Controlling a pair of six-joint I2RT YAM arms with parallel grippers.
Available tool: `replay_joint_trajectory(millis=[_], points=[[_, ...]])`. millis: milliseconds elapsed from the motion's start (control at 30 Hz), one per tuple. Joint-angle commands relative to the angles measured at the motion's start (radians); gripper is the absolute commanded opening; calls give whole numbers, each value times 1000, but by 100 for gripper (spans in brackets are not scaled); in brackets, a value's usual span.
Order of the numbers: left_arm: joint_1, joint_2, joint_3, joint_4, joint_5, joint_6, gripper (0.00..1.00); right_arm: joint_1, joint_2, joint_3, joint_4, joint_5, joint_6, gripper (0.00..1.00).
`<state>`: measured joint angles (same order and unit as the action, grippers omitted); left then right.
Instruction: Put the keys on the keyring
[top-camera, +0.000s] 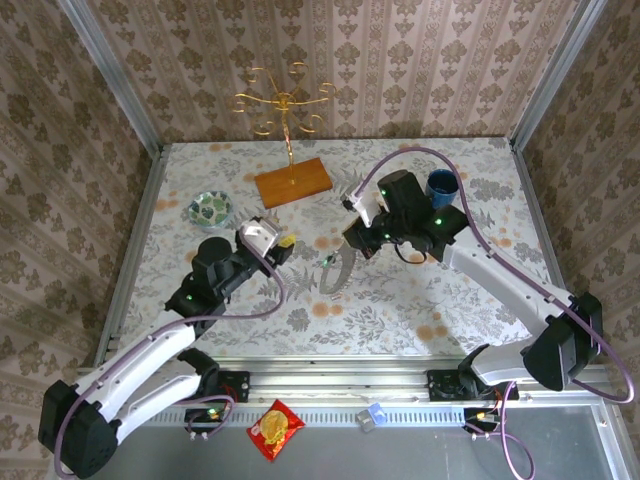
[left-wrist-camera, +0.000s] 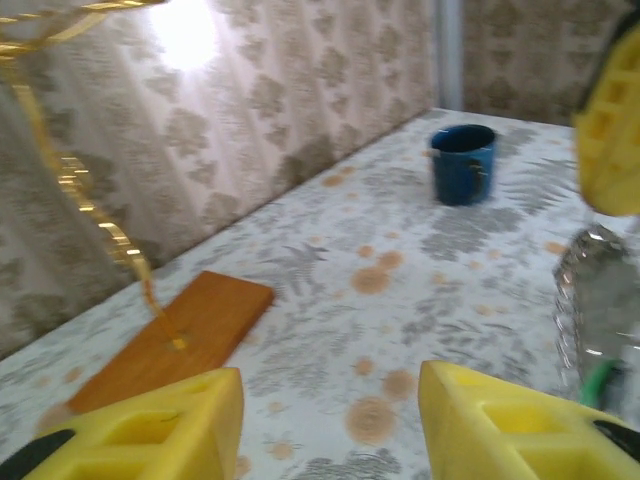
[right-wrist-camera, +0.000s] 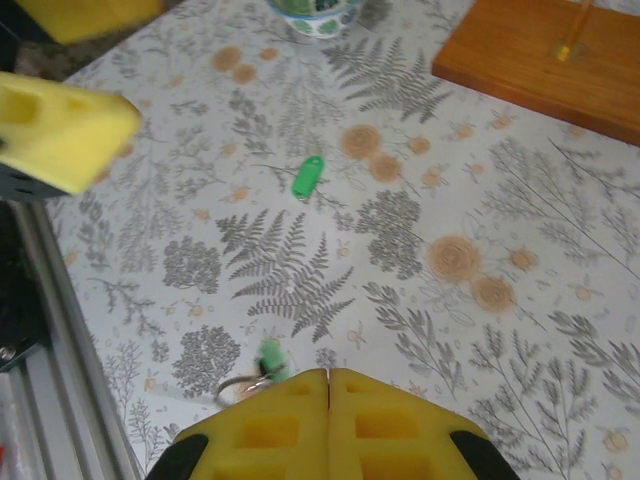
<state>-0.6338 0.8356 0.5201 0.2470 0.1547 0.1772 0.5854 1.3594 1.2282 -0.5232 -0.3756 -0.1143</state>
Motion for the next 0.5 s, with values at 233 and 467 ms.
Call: replay_joint_trajectory(millis=[233, 467], points=[[-1, 85, 22, 8, 384, 42, 29, 17, -71, -75, 105, -211, -171, 0], [9, 141, 30, 29, 582, 32, 24, 47, -67, -78, 95, -229, -224, 0]])
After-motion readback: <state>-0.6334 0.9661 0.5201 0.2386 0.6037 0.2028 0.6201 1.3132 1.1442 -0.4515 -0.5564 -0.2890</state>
